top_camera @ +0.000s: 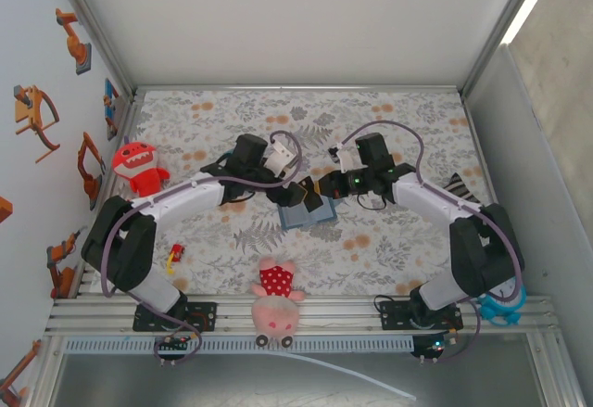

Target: Take the credit cards out of the card holder

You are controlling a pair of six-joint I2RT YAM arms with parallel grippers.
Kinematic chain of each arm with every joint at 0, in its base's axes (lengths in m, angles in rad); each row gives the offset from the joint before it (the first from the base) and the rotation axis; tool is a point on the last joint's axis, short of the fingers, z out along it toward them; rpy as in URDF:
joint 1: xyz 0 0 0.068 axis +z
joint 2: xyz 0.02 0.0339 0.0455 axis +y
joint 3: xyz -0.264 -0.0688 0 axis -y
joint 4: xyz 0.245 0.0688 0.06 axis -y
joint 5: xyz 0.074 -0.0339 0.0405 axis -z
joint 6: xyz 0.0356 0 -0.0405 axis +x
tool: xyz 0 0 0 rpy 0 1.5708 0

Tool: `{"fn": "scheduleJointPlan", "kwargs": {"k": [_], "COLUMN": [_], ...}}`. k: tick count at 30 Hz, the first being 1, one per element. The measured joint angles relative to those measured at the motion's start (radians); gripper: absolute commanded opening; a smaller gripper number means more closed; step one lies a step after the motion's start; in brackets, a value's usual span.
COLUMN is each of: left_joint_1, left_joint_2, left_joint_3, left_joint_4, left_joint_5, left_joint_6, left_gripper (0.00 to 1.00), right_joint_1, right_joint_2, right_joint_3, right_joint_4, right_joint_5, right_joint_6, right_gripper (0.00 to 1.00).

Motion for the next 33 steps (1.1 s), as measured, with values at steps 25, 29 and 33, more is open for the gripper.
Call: {"fn": "scheduleJointPlan", "kwargs": {"k": [25,29,33], "left_joint_1": [0.053,0.053,0.055], "left_joint_2": [0.141,0.152,0.155], "left_joint_3": [0.178,0.191,0.198], "left_joint_4": [-0.290,-0.316,-0.349], "left_joint_5": [0.349,0.382,0.417], "left_joint_6": [0.245,0.265,0.276], "left_gripper": [0.45,0.23,0.03], "right_joint_1": [0.002,0.002,0.002], "right_joint_2": [-0.001,-0.001,-0.001], "right_joint_3": [0.019,0.019,0.019], "right_joint_4": [-0.026,-0.027,-0.028], "right_joint_5": [-0.144,-0.143,-0.128], "right_joint_6": [-0.064,-0.071,-0.082], "right_gripper": [0.00,0.00,0.00]}}
